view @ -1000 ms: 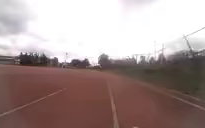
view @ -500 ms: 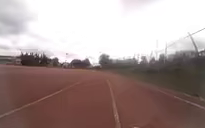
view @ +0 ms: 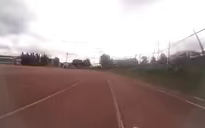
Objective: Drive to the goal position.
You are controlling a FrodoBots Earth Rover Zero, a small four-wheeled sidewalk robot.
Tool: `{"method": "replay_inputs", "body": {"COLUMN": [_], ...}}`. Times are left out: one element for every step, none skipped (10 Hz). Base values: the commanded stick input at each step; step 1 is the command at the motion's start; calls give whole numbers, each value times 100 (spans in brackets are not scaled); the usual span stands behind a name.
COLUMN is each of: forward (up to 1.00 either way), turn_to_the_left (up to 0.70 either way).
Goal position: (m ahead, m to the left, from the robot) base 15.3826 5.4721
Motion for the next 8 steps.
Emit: {"method": "replay_inputs", "body": {"forward": [70,70,70,70,70,70,70,70], "turn_to_the_left": [0,0,0,0,0,0,0,0]}}
